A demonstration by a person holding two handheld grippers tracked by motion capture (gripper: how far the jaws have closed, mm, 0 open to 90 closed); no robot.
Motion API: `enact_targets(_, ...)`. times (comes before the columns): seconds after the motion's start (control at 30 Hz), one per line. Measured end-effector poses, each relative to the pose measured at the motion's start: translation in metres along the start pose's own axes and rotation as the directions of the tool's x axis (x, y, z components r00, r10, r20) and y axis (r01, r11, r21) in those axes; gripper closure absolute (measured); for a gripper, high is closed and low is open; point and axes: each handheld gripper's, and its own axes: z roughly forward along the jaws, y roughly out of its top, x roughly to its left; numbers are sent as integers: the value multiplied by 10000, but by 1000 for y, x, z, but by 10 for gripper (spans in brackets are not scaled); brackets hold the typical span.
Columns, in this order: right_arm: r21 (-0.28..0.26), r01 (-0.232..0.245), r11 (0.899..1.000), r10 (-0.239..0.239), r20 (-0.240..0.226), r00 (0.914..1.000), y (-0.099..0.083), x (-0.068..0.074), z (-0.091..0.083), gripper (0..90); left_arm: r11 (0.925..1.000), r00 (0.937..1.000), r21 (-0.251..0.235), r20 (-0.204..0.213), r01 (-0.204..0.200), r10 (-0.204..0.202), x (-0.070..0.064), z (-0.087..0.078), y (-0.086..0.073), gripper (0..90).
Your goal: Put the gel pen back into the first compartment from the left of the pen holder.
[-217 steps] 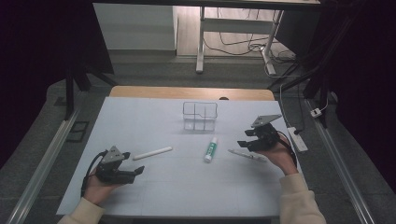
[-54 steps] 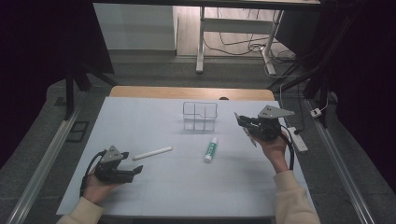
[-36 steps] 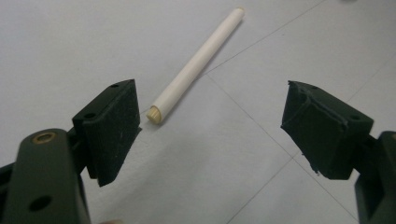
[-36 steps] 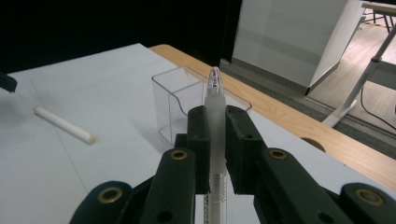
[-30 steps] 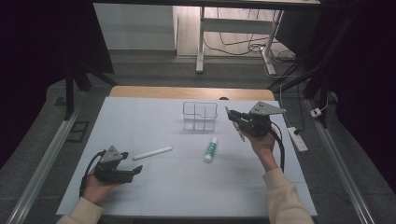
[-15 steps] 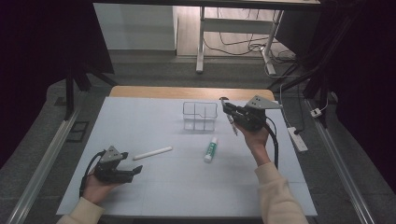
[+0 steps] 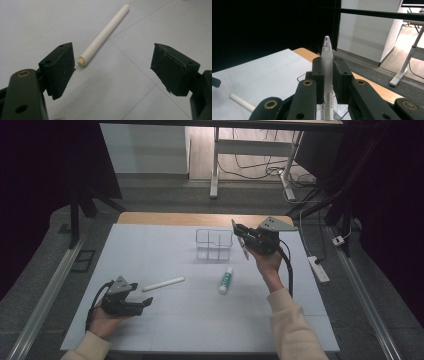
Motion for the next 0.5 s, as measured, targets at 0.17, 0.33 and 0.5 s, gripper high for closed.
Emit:
enact_targets(0.17,-36,-87,10000,87,-14,10000,0,1,5,799,10000,10000,-2,4,24,-24,0,0,0,192)
enact_targets(0.33,-68,-109,9999,109,-36,9999,3,1,9,799,10000,10000,0,6,22,-22,1,0,0,192)
enact_targets(0.5,-143,-208,9997,208,-30,9998,5,2,13,799,10000,10000,-5,14,29,-29,0,0,0,192)
